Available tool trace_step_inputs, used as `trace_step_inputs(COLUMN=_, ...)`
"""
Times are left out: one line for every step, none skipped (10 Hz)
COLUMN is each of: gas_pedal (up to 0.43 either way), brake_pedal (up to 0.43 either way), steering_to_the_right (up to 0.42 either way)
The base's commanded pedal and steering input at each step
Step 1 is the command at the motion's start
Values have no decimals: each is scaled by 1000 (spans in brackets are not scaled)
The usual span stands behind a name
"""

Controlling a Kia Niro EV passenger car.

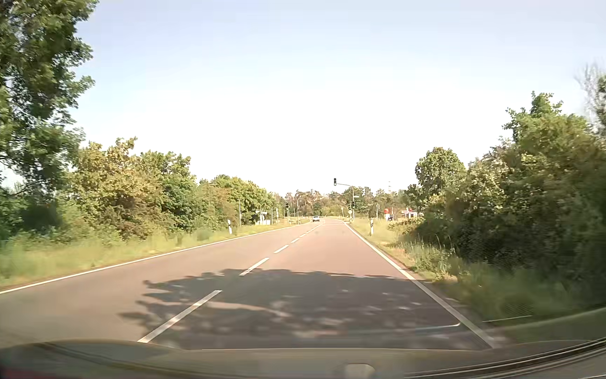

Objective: Follow the waypoints while adhering to traffic rules and regulations

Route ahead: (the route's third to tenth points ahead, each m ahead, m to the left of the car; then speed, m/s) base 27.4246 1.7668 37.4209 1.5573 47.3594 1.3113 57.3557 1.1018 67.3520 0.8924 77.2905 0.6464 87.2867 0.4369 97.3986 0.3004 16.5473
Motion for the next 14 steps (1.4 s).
trace_step_inputs(gas_pedal=220, brake_pedal=24, steering_to_the_right=5)
trace_step_inputs(gas_pedal=220, brake_pedal=24, steering_to_the_right=5)
trace_step_inputs(gas_pedal=220, brake_pedal=24, steering_to_the_right=5)
trace_step_inputs(gas_pedal=220, brake_pedal=24, steering_to_the_right=5)
trace_step_inputs(gas_pedal=220, brake_pedal=24, steering_to_the_right=5)
trace_step_inputs(gas_pedal=220, brake_pedal=24, steering_to_the_right=5)
trace_step_inputs(gas_pedal=220, brake_pedal=24, steering_to_the_right=5)
trace_step_inputs(gas_pedal=220, brake_pedal=24, steering_to_the_right=4)
trace_step_inputs(gas_pedal=220, brake_pedal=24, steering_to_the_right=3)
trace_step_inputs(gas_pedal=220, brake_pedal=24, steering_to_the_right=2)
trace_step_inputs(gas_pedal=220, brake_pedal=24, steering_to_the_right=1)
trace_step_inputs(gas_pedal=220, brake_pedal=24, steering_to_the_right=1)
trace_step_inputs(gas_pedal=220, brake_pedal=24, steering_to_the_right=0)
trace_step_inputs(gas_pedal=220, brake_pedal=24, steering_to_the_right=0)
